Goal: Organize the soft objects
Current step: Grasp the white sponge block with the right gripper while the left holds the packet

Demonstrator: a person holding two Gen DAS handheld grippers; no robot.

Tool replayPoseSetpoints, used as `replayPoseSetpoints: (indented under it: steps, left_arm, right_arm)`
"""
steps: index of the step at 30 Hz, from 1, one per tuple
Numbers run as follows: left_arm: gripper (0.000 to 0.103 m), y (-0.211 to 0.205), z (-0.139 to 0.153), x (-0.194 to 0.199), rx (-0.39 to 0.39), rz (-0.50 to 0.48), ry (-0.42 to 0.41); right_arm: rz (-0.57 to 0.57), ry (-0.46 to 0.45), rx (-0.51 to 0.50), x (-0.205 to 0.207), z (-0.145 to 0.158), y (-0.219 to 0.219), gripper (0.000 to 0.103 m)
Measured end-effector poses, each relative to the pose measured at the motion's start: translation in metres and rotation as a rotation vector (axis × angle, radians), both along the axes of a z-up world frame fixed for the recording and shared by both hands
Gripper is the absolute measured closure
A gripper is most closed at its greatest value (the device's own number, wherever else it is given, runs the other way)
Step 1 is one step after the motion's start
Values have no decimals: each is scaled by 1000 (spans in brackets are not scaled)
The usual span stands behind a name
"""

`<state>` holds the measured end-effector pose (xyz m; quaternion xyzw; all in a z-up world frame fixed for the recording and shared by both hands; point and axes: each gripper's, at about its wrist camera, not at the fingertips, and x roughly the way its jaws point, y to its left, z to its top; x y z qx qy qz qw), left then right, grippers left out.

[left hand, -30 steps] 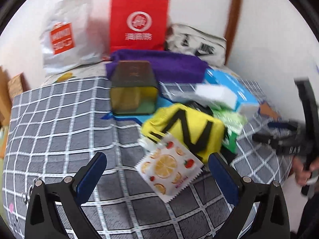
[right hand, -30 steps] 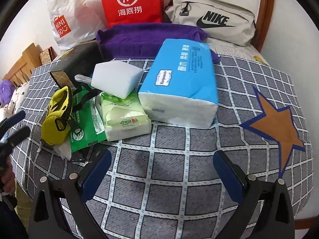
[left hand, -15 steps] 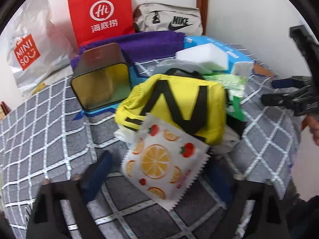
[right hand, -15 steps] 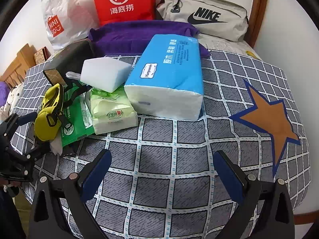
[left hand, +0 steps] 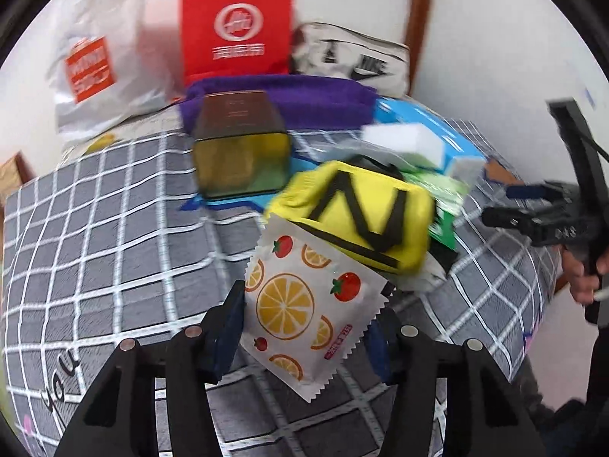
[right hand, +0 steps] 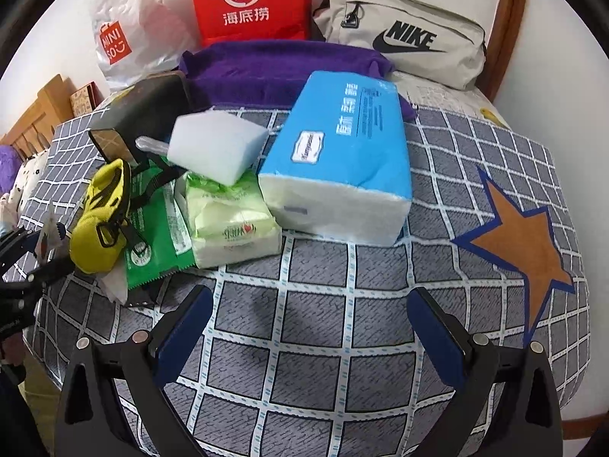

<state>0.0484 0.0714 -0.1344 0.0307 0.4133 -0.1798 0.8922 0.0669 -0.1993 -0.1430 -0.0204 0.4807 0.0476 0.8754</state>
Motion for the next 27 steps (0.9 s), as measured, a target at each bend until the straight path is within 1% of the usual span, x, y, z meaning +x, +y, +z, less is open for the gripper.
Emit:
replayPoseSetpoints:
  steps: [2,5,6,9,11,13,14,17,19,25,27]
  left_arm:
    - [50,7,1,3,-5,36,-3]
    - [50,13,1,10,17,93,-8]
    - [50,15,0,13,14,104,-4]
    - [50,19,-4,18,16,132,11]
    - [50,18,-6,20,36,145,11]
    - [50,16,-8,22,38,144,17]
    - [50,16,-8,23,36,142,20]
    - [50,16,-10,25,22,140,24]
    - [50,17,-11,26,20,139,27]
    - [50,18,-13,31,-7,135,48]
    - [50,18,-13,33,-9,136,53]
  right_arm:
    - [5,-22,2,3,8,1,2]
    - [23,-59,6,8,24,5,2]
    - [32,-73,13,11,29,8,2]
    - [52,-87,50,23,39,17,2]
    - [62,-95,79,32,42,23,2]
    - [62,-96,95,41,43,30,4]
    - [65,-94,108,46,43,32,7]
    - [62,-57,127,59,36,39,13]
    - [63,-41,131,64,32,42,15]
    - [56,-37,144,72,31,50,15]
    - [60,-41,137,73,31,54,24]
